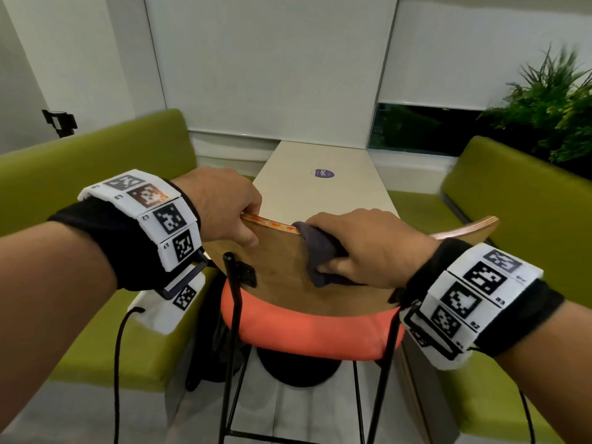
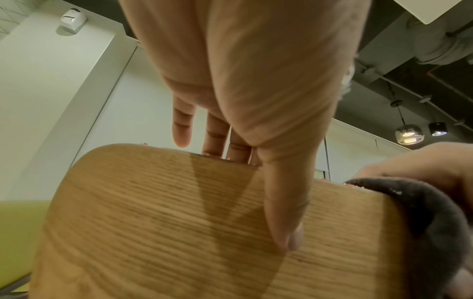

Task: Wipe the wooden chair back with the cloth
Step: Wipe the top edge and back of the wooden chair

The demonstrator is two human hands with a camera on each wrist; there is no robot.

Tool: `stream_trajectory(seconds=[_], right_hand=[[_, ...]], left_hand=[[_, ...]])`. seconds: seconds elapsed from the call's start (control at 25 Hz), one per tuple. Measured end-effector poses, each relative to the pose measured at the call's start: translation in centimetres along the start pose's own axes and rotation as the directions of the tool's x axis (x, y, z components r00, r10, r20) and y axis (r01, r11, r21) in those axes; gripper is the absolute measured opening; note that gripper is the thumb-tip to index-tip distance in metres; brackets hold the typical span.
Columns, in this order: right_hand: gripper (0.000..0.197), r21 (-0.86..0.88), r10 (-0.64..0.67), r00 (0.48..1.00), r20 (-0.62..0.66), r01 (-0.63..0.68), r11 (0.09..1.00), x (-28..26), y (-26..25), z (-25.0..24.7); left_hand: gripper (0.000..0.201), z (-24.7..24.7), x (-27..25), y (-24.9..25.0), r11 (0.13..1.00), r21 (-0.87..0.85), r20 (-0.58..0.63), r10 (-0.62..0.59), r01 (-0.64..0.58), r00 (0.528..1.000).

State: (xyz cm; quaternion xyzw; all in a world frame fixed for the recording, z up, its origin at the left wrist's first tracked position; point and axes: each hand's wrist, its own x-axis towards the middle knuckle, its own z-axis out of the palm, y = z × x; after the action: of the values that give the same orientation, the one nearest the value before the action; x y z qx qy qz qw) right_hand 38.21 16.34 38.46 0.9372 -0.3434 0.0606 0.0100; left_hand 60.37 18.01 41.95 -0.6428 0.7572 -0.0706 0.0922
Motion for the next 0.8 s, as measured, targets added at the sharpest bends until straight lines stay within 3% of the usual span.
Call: stream_trajectory(seconds=[0.08,0.24,0.44,0.56,0.68,0.8], right_hand=[[0.036,-0.089,0.041,0.998,0.047,-0.036,0.995,0.9,-0.2,0.0],[0.047,-0.205,0.029,0.998,-0.061,-0.041,0.978,1.3,-0.8,0.9],[0.034,-0.055,-0.120,0.951,-0.285,0.109,0.993,0.5,-1.5,2.2],[0.034,0.034,-0.143,0.933,-0.330,0.163,0.986,1.0,-1.8,1.8],[0.022,0.134,-0.054,0.985,-0.165,0.077,0.988,2.5,-2.3,0.8],[0.029,0.014,0.074,0.996,0.041,-0.074,0.997,4.3,-3.2,0.3]], left_hand=[[0.040,-0.1,0.0,-0.1,1.000,-0.008,0.000,-0.009,0.009,1.000],[0.040,0.2,0.1,-0.3,0.999,-0.021,0.005,-0.030,0.030,1.000],[0.042,0.2,0.1,-0.8,0.999,-0.024,0.015,-0.040,0.041,0.999],[0.044,0.0,0.3,-1.1,0.999,-0.038,0.024,-0.037,0.037,0.999],[0.043,0.0,0.5,-1.0,0.999,-0.025,0.019,-0.027,0.027,0.999],[0.045,0.5,0.4,-1.5,0.999,-0.039,-0.017,-0.013,0.012,1.000]])
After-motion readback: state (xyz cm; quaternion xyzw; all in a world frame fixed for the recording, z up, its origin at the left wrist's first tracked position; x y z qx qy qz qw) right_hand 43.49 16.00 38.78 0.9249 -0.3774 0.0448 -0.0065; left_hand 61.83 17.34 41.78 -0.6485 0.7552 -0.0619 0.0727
